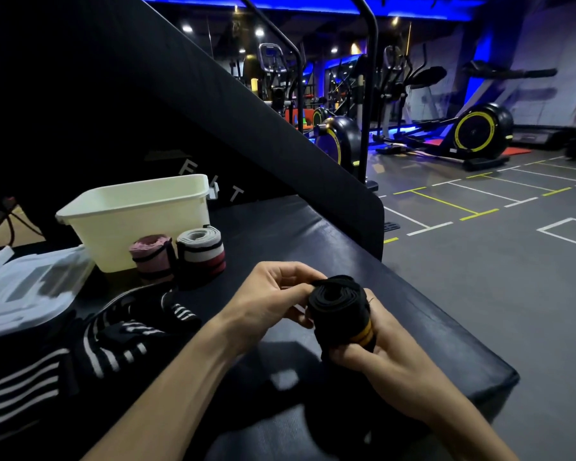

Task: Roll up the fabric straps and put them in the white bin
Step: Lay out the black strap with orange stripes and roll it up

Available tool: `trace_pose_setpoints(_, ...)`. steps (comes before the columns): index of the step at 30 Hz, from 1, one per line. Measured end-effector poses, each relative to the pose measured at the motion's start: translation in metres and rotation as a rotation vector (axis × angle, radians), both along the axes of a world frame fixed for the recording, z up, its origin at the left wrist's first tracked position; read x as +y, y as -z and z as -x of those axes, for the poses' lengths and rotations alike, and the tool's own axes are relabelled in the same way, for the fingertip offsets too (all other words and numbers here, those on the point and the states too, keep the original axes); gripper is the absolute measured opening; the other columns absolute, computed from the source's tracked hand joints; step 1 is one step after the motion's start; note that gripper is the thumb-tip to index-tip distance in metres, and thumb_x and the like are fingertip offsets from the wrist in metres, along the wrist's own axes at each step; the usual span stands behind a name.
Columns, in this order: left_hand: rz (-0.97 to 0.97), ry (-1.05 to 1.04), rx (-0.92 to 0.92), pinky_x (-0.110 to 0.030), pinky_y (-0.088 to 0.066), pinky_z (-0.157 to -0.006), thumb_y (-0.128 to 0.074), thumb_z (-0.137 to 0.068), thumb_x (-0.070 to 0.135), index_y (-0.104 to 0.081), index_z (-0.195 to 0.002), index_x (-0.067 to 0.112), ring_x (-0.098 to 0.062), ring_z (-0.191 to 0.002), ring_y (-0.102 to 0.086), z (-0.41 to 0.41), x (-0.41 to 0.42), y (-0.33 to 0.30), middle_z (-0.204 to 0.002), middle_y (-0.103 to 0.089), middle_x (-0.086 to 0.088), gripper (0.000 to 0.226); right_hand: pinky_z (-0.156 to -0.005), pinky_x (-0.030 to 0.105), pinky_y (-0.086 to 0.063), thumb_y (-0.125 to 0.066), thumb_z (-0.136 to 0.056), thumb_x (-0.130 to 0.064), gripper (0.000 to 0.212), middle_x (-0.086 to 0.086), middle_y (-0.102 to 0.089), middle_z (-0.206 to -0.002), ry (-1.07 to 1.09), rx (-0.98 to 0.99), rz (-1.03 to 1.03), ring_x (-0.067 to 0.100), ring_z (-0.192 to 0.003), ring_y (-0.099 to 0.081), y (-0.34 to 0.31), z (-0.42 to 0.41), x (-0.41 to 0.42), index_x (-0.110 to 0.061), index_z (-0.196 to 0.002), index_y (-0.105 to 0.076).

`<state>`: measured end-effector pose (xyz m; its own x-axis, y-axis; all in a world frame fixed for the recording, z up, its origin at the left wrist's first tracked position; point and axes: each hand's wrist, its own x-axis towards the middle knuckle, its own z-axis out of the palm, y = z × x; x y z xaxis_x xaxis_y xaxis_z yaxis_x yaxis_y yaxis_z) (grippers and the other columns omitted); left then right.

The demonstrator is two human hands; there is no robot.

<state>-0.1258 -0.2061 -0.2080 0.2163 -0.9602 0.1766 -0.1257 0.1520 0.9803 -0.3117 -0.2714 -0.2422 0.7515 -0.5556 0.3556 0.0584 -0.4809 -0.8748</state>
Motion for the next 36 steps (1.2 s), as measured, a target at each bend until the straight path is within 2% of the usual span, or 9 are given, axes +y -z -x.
trace_pose_setpoints(3,0.033,0.038,-0.028,-0.025,-0.052,-0.051,-0.073,-0.082,0.006,-0.080,-0.088,0.011,-0.015,-0.061,-0.066,-0.007,0.004,-0.001,-0.078,-0.074,-0.009,0.011,-0.073,0.021,-0.048,-0.069,-0.076,-0.012,0.041,-0.016,-0.064,-0.097,-0.072,0.010,0.024,0.002,-0.084,-0.059,-0.005,0.004,0.004,-0.020,-0.114,-0.056)
trace_pose_setpoints(7,0.039,0.065,-0.083,-0.021,-0.050,-0.051,-0.089,-0.076,0.019,-0.082,-0.083,0.018,-0.013,-0.062,-0.067,-0.014,0.006,-0.003,-0.079,-0.076,-0.009,0.010,-0.070,0.039,-0.045,-0.072,-0.078,-0.017,0.042,-0.001,-0.057,-0.094,-0.140,0.089,0.054,0.008,-0.081,-0.053,-0.006,0.008,0.008,-0.016,-0.116,-0.054)
trace_pose_setpoints(9,0.015,0.065,-0.161,-0.020,-0.050,-0.051,-0.086,-0.077,0.015,-0.082,-0.079,0.017,-0.012,-0.060,-0.065,-0.016,0.007,-0.004,-0.075,-0.075,-0.008,0.005,-0.066,0.030,-0.041,-0.073,-0.079,-0.014,0.039,-0.007,-0.055,-0.090,-0.189,0.158,0.106,0.004,-0.078,-0.050,-0.007,0.011,0.006,-0.026,-0.110,-0.054)
trace_pose_setpoints(12,-0.018,0.081,-0.281,-0.022,-0.053,-0.056,-0.077,-0.083,-0.008,-0.081,-0.081,0.012,-0.013,-0.064,-0.067,-0.019,0.005,-0.001,-0.074,-0.075,-0.012,0.020,-0.068,0.021,-0.038,-0.072,-0.079,-0.010,0.043,-0.019,-0.052,-0.085,-0.256,0.266,0.120,-0.001,-0.076,-0.048,-0.007,0.013,0.002,-0.042,-0.094,-0.048)
trace_pose_setpoints(16,0.033,0.094,-0.231,-0.021,-0.052,-0.059,-0.082,-0.081,0.010,-0.080,-0.084,0.014,-0.015,-0.066,-0.067,-0.012,0.003,0.000,-0.077,-0.074,-0.015,0.005,-0.081,0.038,-0.047,-0.077,-0.076,-0.023,0.046,0.001,-0.062,-0.101,-0.227,0.196,-0.063,0.008,-0.092,-0.056,-0.004,0.018,-0.004,-0.029,-0.117,-0.057)
trace_pose_setpoints(19,0.053,0.062,-0.120,-0.020,-0.053,-0.057,-0.078,-0.078,0.015,-0.076,-0.087,0.007,-0.013,-0.062,-0.068,-0.011,0.001,0.000,-0.076,-0.074,-0.010,0.012,-0.089,0.034,-0.051,-0.083,-0.075,-0.036,0.064,0.004,-0.065,-0.116,-0.196,0.045,-0.177,0.014,-0.103,-0.063,0.000,0.020,-0.009,-0.029,-0.131,-0.052)
trace_pose_setpoints(25,0.031,0.132,0.095,-0.026,-0.058,-0.056,-0.084,-0.078,0.018,-0.079,-0.086,0.015,-0.018,-0.063,-0.069,-0.007,-0.001,0.001,-0.080,-0.072,-0.012,0.010,-0.068,0.031,-0.052,-0.075,-0.075,-0.070,0.069,0.018,-0.068,-0.097,-0.131,-0.311,-0.513,0.028,-0.079,-0.064,0.005,0.010,-0.012,-0.017,-0.118,-0.065)
trace_pose_setpoints(32,0.000,0.113,0.141,-0.028,-0.054,-0.047,-0.077,-0.073,0.028,-0.078,-0.083,0.014,-0.019,-0.059,-0.066,-0.008,-0.007,0.012,-0.073,-0.070,-0.010,0.018,-0.061,0.028,-0.051,-0.061,-0.089,-0.064,0.067,0.021,-0.068,-0.095,-0.244,-0.352,-0.676,0.021,-0.069,-0.061,0.001,-0.001,-0.002,-0.005,-0.120,-0.067)
trace_pose_setpoints(36,-0.075,0.163,0.101,-0.045,-0.051,-0.072,-0.080,-0.085,0.015,-0.066,-0.111,-0.013,-0.033,-0.075,-0.061,-0.016,-0.010,0.023,-0.087,-0.065,-0.023,0.040,-0.054,0.024,-0.050,-0.033,-0.102,-0.052,0.064,0.012,-0.072,-0.087,-0.342,-0.252,-0.857,0.012,-0.065,-0.065,-0.006,-0.004,0.008,-0.001,-0.120,-0.067)
